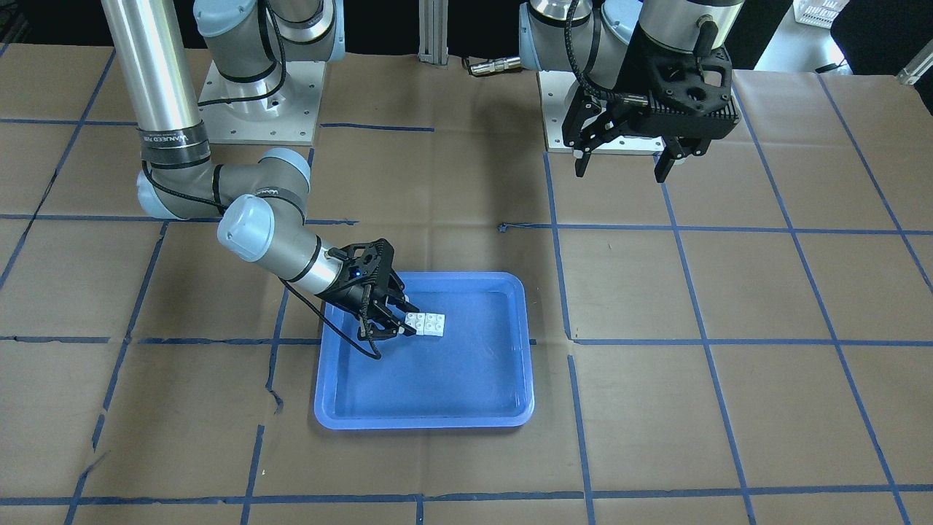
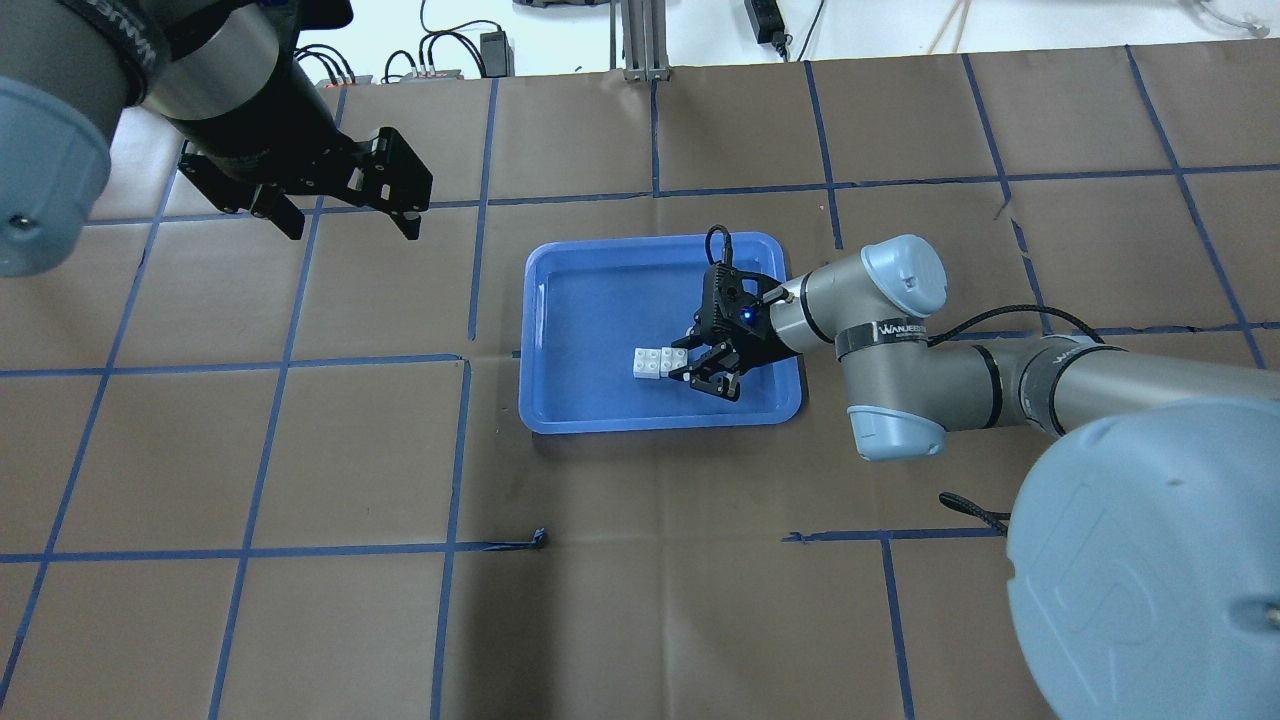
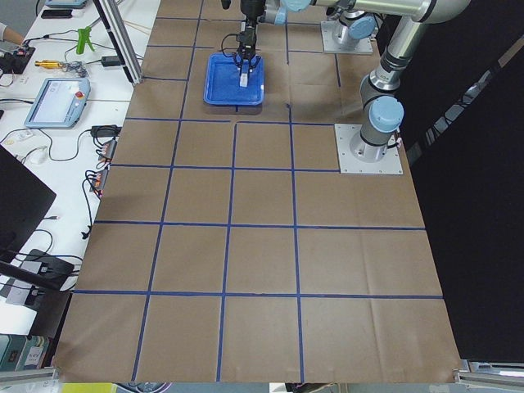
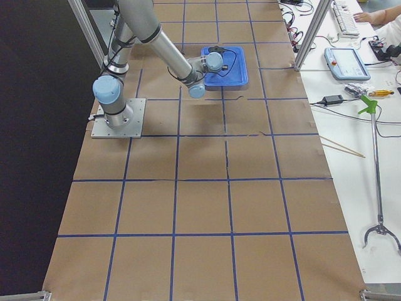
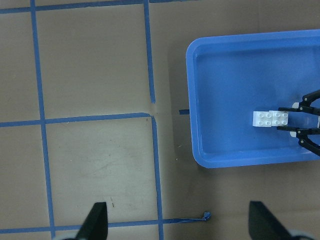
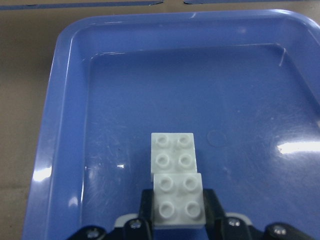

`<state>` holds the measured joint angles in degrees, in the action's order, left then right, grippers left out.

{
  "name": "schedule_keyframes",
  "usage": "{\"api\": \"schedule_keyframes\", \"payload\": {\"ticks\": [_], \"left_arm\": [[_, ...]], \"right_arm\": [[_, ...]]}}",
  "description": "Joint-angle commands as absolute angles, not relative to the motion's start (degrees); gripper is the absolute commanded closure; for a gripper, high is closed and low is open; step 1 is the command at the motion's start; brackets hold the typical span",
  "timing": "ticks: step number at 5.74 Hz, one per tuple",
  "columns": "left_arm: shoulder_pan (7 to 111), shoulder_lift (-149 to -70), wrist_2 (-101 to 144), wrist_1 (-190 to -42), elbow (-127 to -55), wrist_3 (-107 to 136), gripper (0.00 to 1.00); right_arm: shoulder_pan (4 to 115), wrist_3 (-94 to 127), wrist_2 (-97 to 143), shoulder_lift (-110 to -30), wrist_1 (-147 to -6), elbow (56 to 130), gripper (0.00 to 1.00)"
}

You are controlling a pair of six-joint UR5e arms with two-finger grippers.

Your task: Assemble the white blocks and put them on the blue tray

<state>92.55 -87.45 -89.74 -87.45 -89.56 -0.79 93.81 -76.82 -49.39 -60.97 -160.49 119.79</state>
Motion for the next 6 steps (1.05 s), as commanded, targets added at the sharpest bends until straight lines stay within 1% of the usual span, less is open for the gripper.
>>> {"api": "schedule_keyframes", "payload": {"ticks": [1,2,6], "left_arm": [[92.5,-87.5,-89.7,-87.5,-89.6,-0.8,0.01],[92.5,-87.5,-89.7,-87.5,-89.6,-0.8,0.01],[92.5,-87.5,-89.7,-87.5,-89.6,-0.8,0.01]], "right_arm": [[94.0,-76.7,-49.4,-60.9,-160.4,119.9,0.76],[94.0,-76.7,-49.3,-60.9,-160.4,119.8,0.71],[94.0,-76.6,-49.3,-60.9,-160.3,119.8,0.70]]}}
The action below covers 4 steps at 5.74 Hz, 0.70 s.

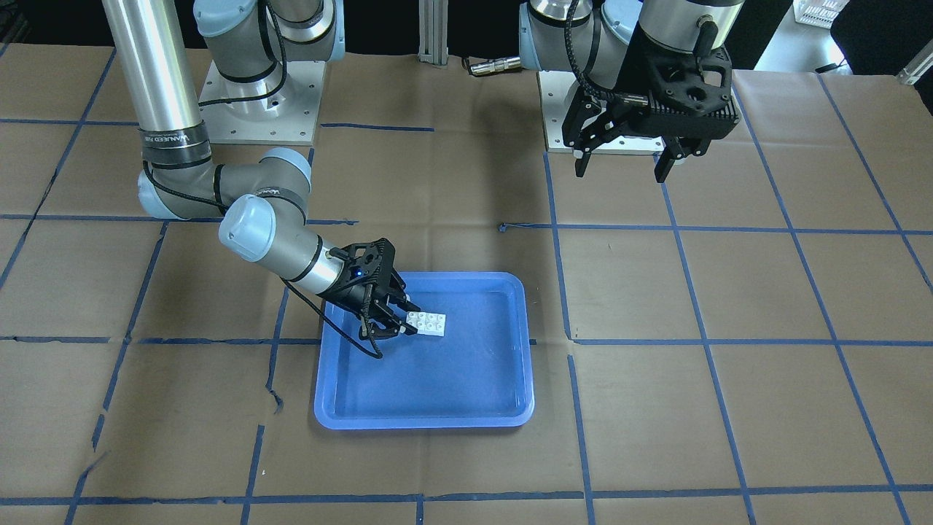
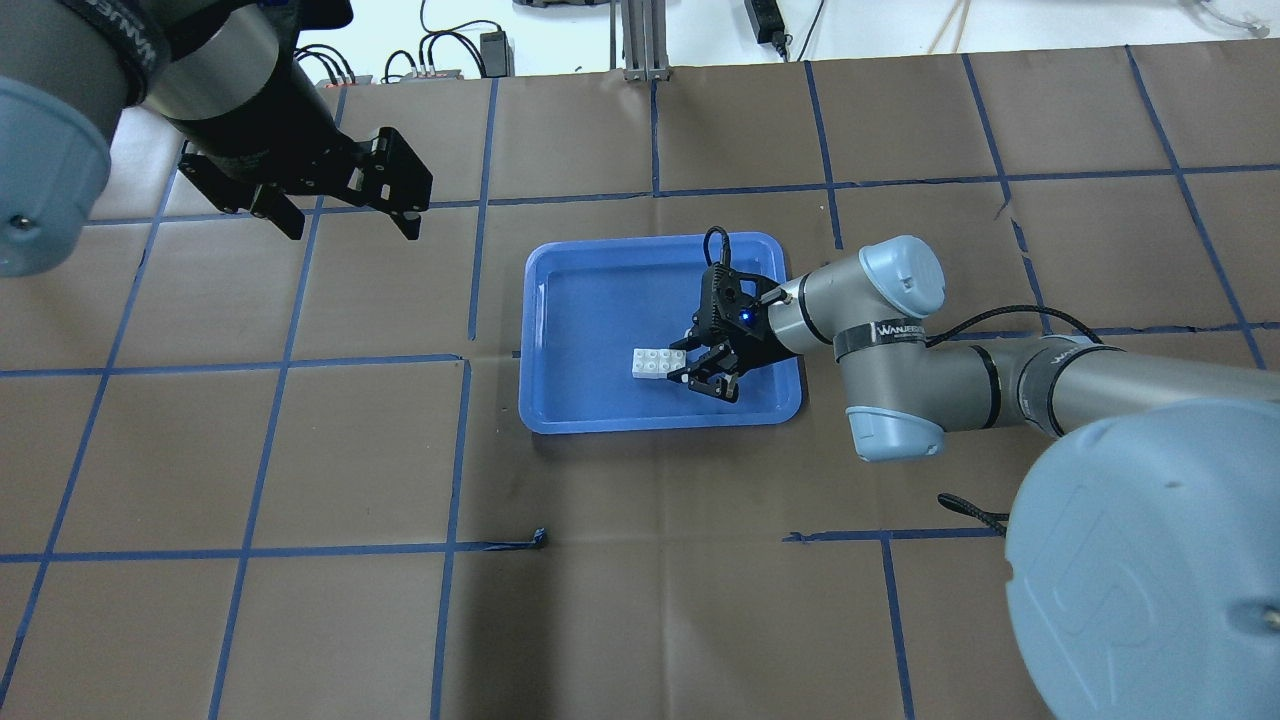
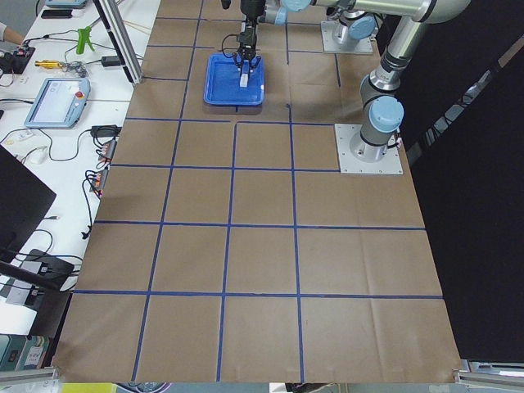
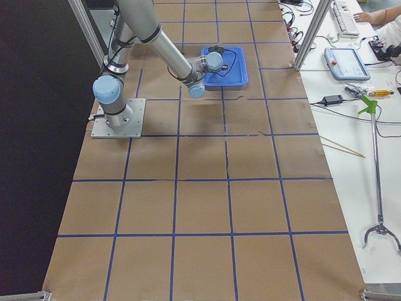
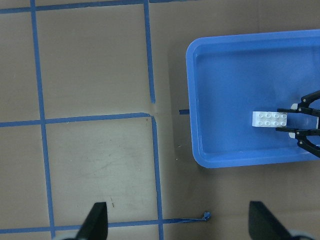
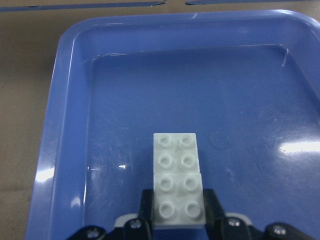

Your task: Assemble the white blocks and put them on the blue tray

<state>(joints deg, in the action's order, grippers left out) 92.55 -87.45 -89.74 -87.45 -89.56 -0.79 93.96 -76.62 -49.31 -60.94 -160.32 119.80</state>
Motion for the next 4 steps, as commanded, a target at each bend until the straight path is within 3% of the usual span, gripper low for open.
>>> {"api": "schedule_keyframes", "payload": {"ticks": [1,4], "left_arm": [[92.5,-87.5,-89.8,-87.5,-89.6,-0.8,0.01],[92.5,-87.5,-89.8,-87.5,-89.6,-0.7,0.01]], "right_arm": [[94.0,-76.5,-49.0,-60.9,-160.2,119.8,0.63],[94.0,-76.5,-48.8,-60.9,-160.0,119.8,0.52]]}}
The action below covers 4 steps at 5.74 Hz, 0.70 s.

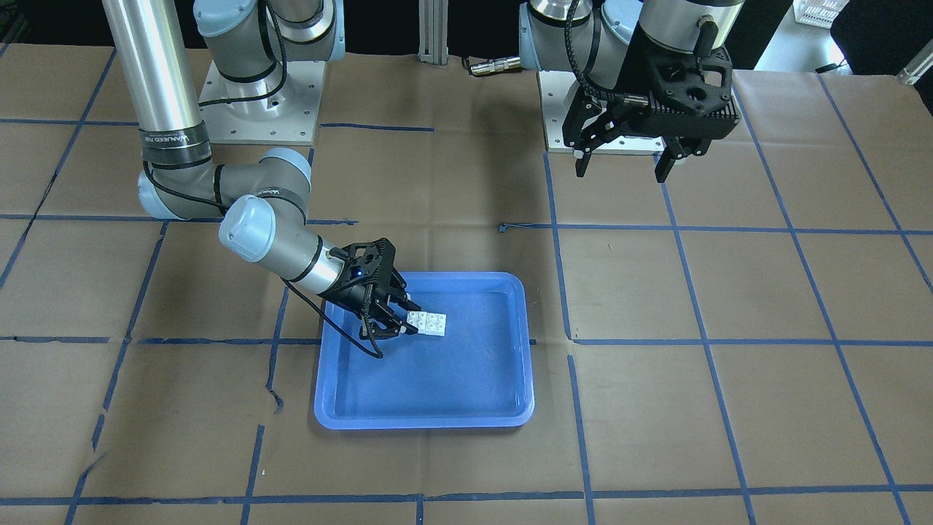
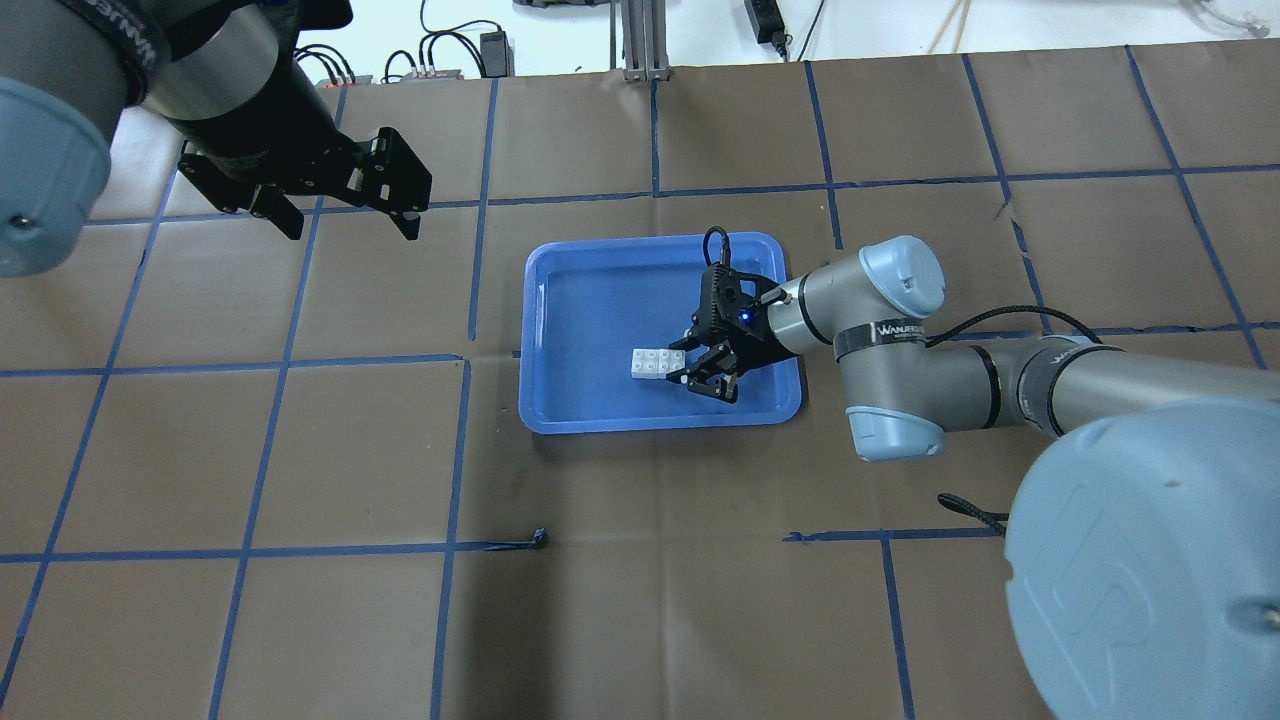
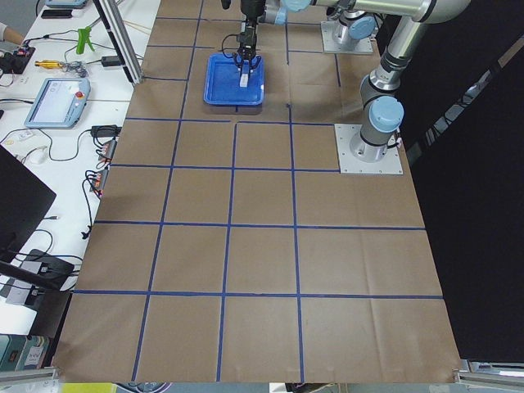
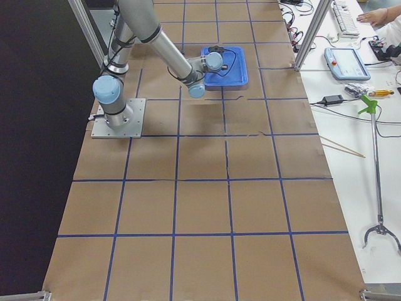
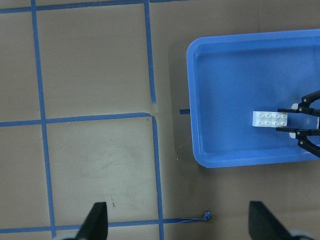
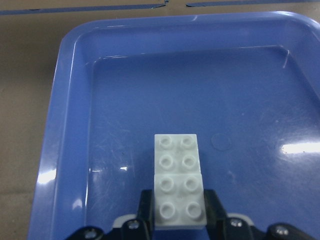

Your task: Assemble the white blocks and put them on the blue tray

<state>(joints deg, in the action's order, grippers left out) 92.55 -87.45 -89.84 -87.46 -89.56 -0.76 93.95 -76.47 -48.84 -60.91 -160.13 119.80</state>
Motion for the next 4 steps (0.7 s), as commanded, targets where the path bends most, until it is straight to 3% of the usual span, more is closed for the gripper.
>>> {"api": "schedule_keyframes", "payload": {"ticks": [1,4], "left_arm": [[92.5,-87.5,-89.8,-87.5,-89.6,-0.7,0.01],[92.5,-87.5,-89.8,-87.5,-89.6,-0.7,0.01]], "right_arm": [[94.0,-76.4,-48.7,-60.9,-159.9,119.8,0.49],[94.0,-73.3,-48.8,-60.9,-160.2,119.7,0.37]]}}
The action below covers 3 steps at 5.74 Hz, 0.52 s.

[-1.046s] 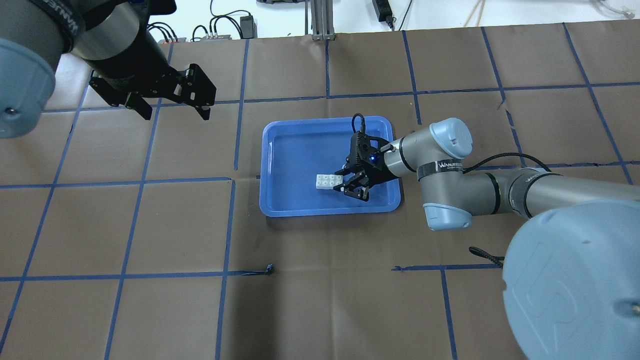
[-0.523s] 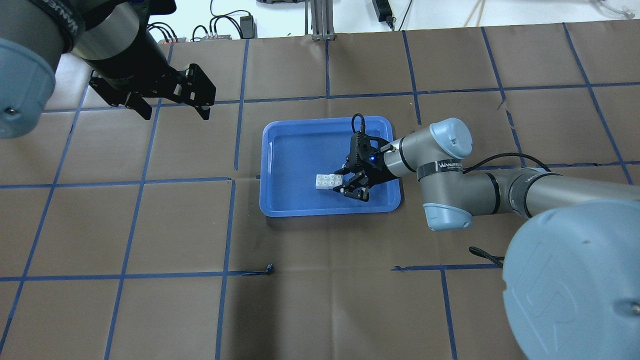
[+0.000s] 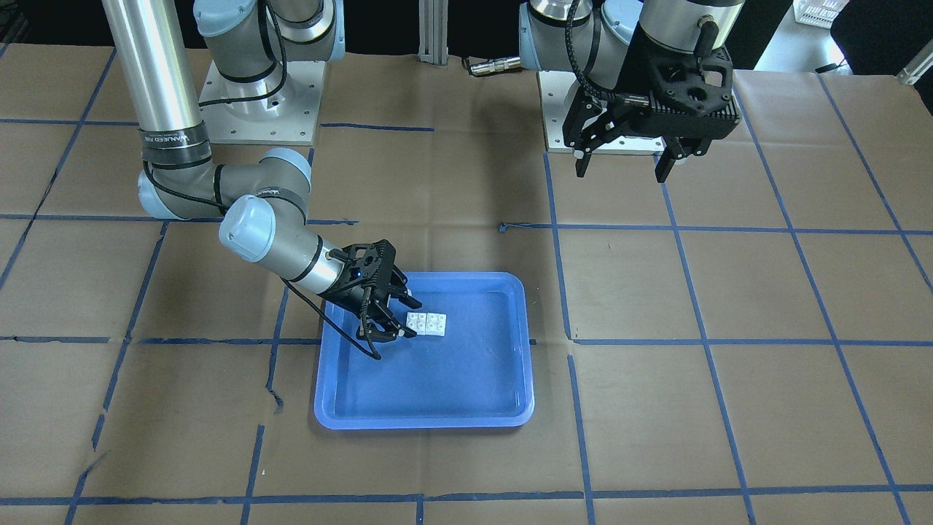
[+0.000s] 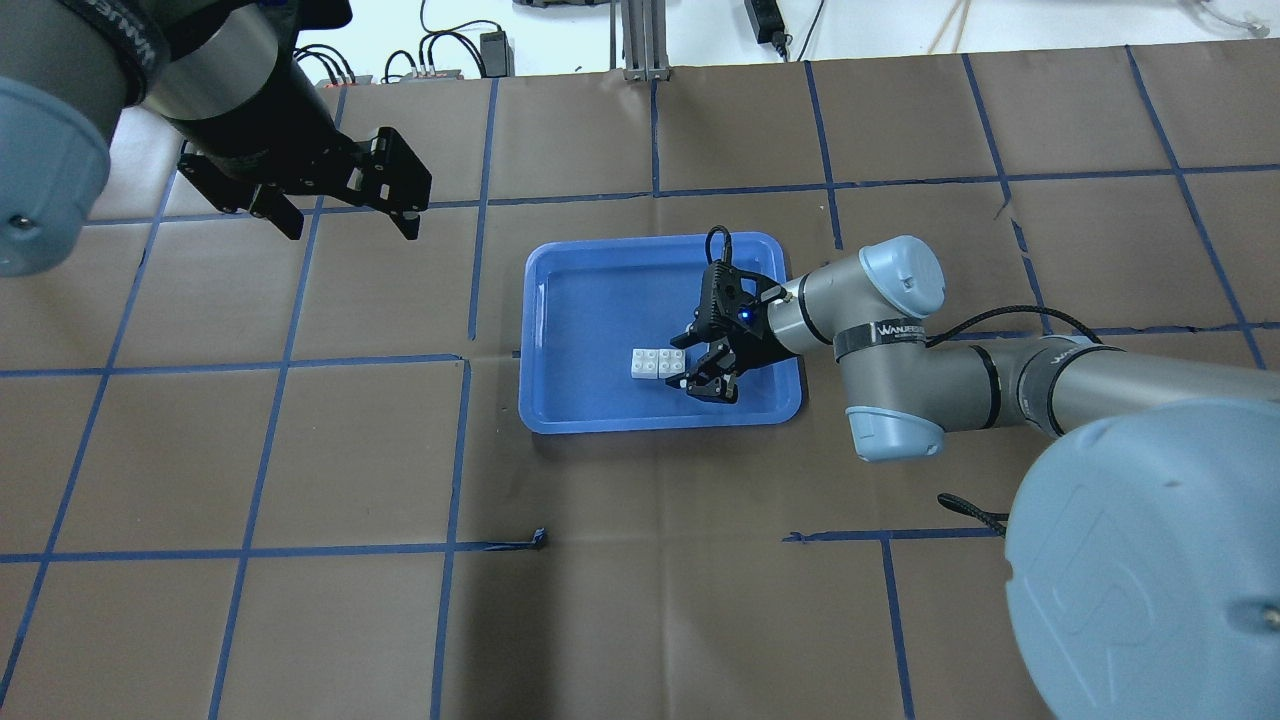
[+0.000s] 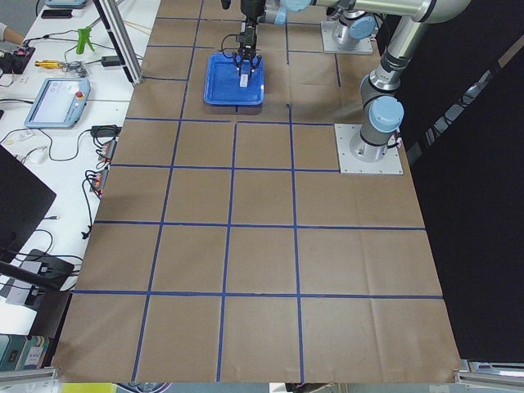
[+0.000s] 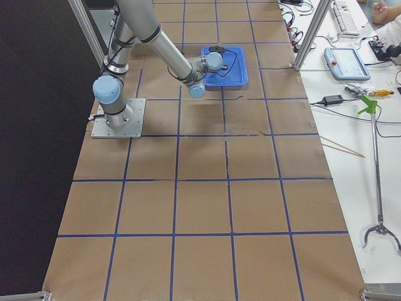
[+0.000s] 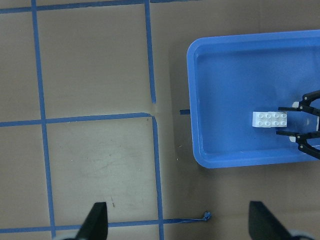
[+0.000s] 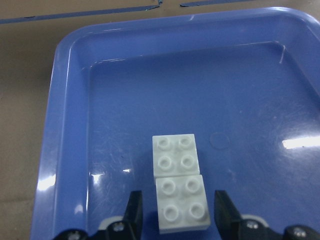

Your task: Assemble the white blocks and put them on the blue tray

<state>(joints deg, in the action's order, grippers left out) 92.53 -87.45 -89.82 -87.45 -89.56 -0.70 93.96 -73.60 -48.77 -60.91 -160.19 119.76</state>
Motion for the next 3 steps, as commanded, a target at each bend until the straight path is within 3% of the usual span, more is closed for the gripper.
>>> {"api": "schedule_keyframes", "payload": {"ticks": [1,2,3], "left_arm": [[92.5,-87.5,-89.8,-87.5,-89.6,-0.7,0.01],[92.5,-87.5,-89.8,-87.5,-89.6,-0.7,0.01],[92.5,-87.5,-89.8,-87.5,-89.6,-0.7,0.01]], "right_arm": [[94.0,-73.4,-48.8,-61.0,-160.4,119.4,0.11],[93.8,-73.3,-49.4,-61.6,-160.2,118.5,0.01],[93.6,-73.2,-51.0,-62.3,-157.0,115.4,0.01]]}}
